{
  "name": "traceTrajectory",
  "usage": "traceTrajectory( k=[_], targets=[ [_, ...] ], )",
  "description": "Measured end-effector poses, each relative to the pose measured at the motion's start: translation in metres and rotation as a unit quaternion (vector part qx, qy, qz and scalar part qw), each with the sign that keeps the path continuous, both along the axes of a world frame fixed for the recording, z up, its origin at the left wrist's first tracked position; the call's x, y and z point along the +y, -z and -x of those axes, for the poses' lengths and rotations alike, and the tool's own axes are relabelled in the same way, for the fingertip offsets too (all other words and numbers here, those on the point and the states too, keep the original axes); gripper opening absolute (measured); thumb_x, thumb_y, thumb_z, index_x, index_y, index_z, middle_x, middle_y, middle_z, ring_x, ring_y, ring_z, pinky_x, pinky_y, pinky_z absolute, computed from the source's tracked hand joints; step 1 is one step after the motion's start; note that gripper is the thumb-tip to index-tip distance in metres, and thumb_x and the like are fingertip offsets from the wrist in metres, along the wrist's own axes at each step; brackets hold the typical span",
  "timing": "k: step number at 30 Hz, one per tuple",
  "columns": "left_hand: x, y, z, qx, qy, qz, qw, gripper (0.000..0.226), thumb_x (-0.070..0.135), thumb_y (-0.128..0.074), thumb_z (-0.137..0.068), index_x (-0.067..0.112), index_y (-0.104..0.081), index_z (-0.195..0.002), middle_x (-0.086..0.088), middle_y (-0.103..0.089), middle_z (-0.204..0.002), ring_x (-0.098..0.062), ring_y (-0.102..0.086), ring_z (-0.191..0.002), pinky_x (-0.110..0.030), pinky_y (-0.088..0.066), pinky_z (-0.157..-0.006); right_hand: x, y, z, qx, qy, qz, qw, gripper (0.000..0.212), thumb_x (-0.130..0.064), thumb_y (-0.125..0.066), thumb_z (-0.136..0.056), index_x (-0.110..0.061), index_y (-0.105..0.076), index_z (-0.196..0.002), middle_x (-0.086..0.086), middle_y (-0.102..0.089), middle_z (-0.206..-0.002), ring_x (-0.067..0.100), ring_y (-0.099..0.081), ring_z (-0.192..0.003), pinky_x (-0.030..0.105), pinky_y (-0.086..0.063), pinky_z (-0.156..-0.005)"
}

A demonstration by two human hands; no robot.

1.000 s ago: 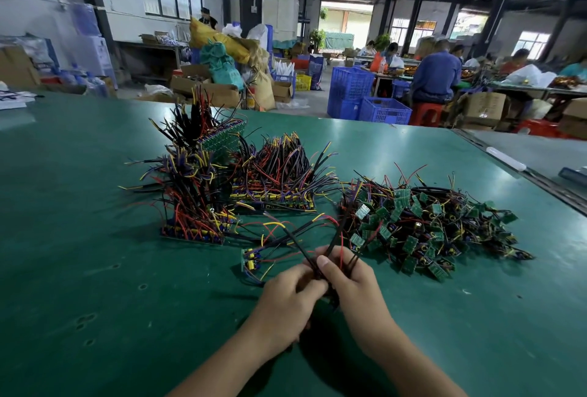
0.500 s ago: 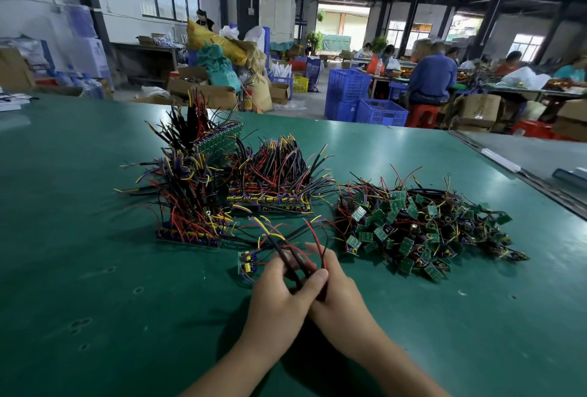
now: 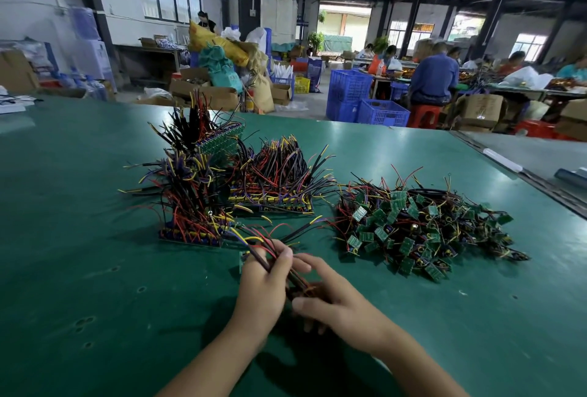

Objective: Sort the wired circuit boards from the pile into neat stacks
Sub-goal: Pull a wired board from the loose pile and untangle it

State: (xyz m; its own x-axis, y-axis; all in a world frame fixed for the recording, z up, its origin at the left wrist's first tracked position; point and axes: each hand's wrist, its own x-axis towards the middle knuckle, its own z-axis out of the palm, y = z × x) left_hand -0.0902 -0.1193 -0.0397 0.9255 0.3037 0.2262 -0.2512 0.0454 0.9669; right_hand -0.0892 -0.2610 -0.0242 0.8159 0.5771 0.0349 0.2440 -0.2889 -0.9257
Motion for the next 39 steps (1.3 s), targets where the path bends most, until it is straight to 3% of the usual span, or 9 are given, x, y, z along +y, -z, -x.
traceTrajectory(
  k=[4,7,12,17,20,24,32,36,39],
  targets=[
    [0.005,-0.007,-0.001,0.008,0.005,0.082,0.997,0.012,0.008,-0.048,-0.098,0.013,-0.048,-0.087,0.000,-0.061,-0.056,-0.011,-0.053,-0.048,-0.025,-0.041,-0.050,-0.003,-0.001,-0.002,0.134,0.016,-0.110,0.985,0.028,-0.017,-0.058,-0.096,-0.018,-0.057,-0.124,0.005,-0.067,-0.086,0.024,-0.062,-0.063,0.031,-0.052,-0.058],
    [0.007,-0.012,0.001,0.021,0.020,0.134,0.991,0.012,0.013,-0.047,-0.099,0.016,-0.047,-0.087,0.002,-0.056,-0.053,-0.007,-0.046,-0.040,-0.018,-0.035,-0.039,-0.001,0.001,-0.002,0.169,-0.006,-0.153,0.974,0.025,-0.012,-0.063,-0.091,-0.019,-0.067,-0.114,0.009,-0.068,-0.091,0.022,-0.061,-0.064,0.030,-0.054,-0.060],
    [0.008,-0.014,0.001,0.001,0.039,0.153,0.987,0.014,0.024,-0.046,-0.097,0.016,-0.046,-0.086,0.003,-0.050,-0.052,-0.006,-0.040,-0.034,-0.013,-0.025,-0.033,-0.002,0.002,-0.003,0.199,-0.026,-0.188,0.962,0.029,-0.024,-0.062,-0.090,-0.019,-0.070,-0.117,0.004,-0.068,-0.096,0.017,-0.059,-0.068,0.027,-0.051,-0.063],
    [0.004,-0.009,0.002,-0.061,0.035,0.042,0.997,0.015,0.024,-0.048,-0.093,0.013,-0.049,-0.083,0.002,-0.050,-0.050,-0.007,-0.042,-0.043,-0.015,-0.037,-0.044,0.003,0.004,-0.004,0.234,0.001,-0.165,0.958,0.052,-0.059,-0.051,-0.088,-0.016,-0.071,-0.109,0.013,-0.067,-0.094,0.024,-0.059,-0.069,0.032,-0.053,-0.061],
    [0.003,-0.008,0.002,-0.072,0.031,0.018,0.997,0.015,0.020,-0.047,-0.095,0.012,-0.048,-0.083,0.001,-0.050,-0.049,-0.006,-0.044,-0.046,-0.015,-0.039,-0.049,0.003,0.005,-0.007,0.242,0.009,-0.169,0.955,0.037,-0.045,-0.066,-0.080,-0.014,-0.071,-0.099,0.015,-0.068,-0.089,0.026,-0.060,-0.065,0.032,-0.053,-0.060],
    [0.007,-0.012,0.003,-0.018,0.035,0.102,0.994,0.016,0.016,-0.045,-0.100,0.014,-0.047,-0.084,0.002,-0.049,-0.051,-0.005,-0.038,-0.036,-0.012,-0.031,-0.035,-0.002,0.004,-0.007,0.250,-0.008,-0.176,0.952,0.027,-0.014,-0.068,-0.077,-0.009,-0.070,-0.104,0.018,-0.070,-0.093,0.024,-0.064,-0.063,0.030,-0.055,-0.063],
    [0.010,-0.018,0.002,0.065,0.053,0.242,0.967,0.025,0.032,-0.043,-0.098,0.013,-0.046,-0.081,0.004,-0.049,-0.053,-0.004,-0.031,-0.035,-0.015,-0.024,-0.031,0.001,-0.001,-0.006,0.245,0.031,-0.226,0.942,0.028,-0.009,-0.069,-0.076,-0.008,-0.068,-0.104,0.016,-0.070,-0.085,0.024,-0.066,-0.061,0.032,-0.056,-0.061],
    [0.012,-0.017,-0.002,0.089,0.103,0.363,0.922,0.028,0.041,-0.046,-0.088,0.014,-0.045,-0.079,0.004,-0.047,-0.054,-0.004,-0.031,-0.034,-0.014,-0.031,-0.031,0.005,-0.004,-0.003,0.241,0.059,-0.267,0.931,0.015,-0.006,-0.071,-0.073,-0.011,-0.076,-0.087,0.020,-0.071,-0.086,0.025,-0.068,-0.063,0.032,-0.057,-0.062],
    [0.014,-0.015,-0.004,0.083,0.150,0.414,0.894,0.032,0.044,-0.051,-0.078,0.013,-0.051,-0.083,0.001,-0.055,-0.061,-0.005,-0.041,-0.038,-0.016,-0.042,-0.036,0.006,-0.003,-0.004,0.222,0.103,-0.293,0.924,0.015,0.004,-0.073,-0.076,-0.001,-0.074,-0.090,0.023,-0.070,-0.083,0.023,-0.067,-0.058,0.029,-0.056,-0.058]
  ],
)
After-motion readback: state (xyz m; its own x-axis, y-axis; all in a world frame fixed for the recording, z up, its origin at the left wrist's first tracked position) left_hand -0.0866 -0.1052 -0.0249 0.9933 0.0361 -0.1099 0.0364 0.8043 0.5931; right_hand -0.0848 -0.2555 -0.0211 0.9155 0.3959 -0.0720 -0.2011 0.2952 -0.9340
